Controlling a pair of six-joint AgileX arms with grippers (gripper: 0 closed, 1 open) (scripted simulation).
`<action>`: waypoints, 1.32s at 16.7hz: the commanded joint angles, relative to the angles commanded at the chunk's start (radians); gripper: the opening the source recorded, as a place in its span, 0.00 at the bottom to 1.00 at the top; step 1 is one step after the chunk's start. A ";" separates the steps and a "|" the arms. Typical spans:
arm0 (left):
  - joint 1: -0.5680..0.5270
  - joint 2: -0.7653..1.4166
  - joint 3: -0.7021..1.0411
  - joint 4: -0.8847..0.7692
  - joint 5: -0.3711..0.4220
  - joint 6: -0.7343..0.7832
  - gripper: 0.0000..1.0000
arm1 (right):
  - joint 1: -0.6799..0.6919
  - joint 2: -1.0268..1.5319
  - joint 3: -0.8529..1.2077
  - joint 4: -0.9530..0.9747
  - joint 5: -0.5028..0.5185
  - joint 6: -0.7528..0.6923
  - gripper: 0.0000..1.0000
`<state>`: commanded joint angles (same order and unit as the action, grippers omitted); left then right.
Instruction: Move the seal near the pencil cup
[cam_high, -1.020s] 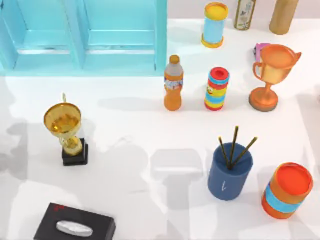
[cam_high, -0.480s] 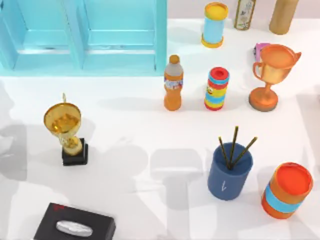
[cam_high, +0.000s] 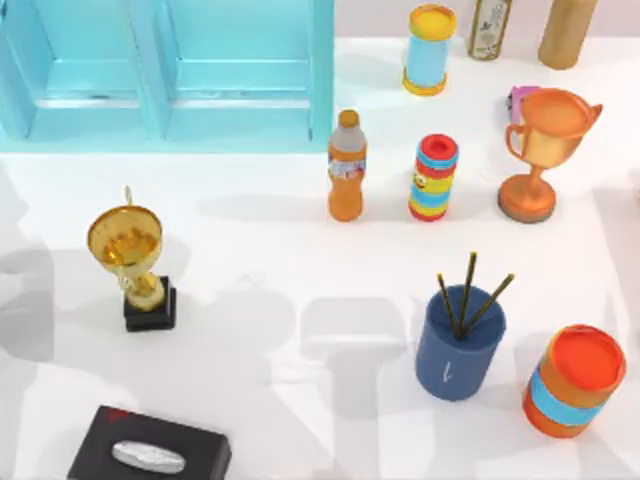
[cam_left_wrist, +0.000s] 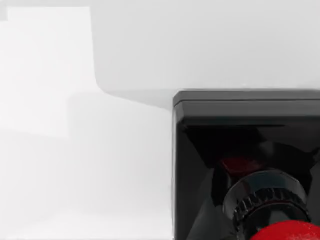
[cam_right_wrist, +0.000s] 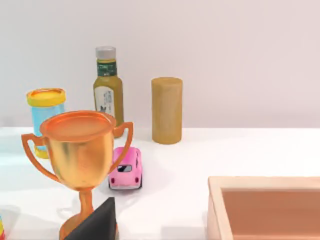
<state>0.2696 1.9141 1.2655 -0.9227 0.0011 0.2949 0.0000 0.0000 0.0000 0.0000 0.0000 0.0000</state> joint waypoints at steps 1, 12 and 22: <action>0.000 0.000 0.000 0.000 0.000 0.000 0.17 | 0.000 0.000 0.000 0.000 0.000 0.000 1.00; -0.002 -0.001 0.000 0.000 0.000 0.001 0.00 | 0.000 0.000 0.000 0.000 0.000 0.000 1.00; -0.141 -0.040 0.258 -0.227 -0.007 -0.249 0.00 | 0.000 0.000 0.000 0.000 0.000 0.000 1.00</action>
<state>0.1284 1.8745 1.5234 -1.1501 -0.0059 0.0464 0.0000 0.0000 0.0000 0.0000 0.0000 0.0000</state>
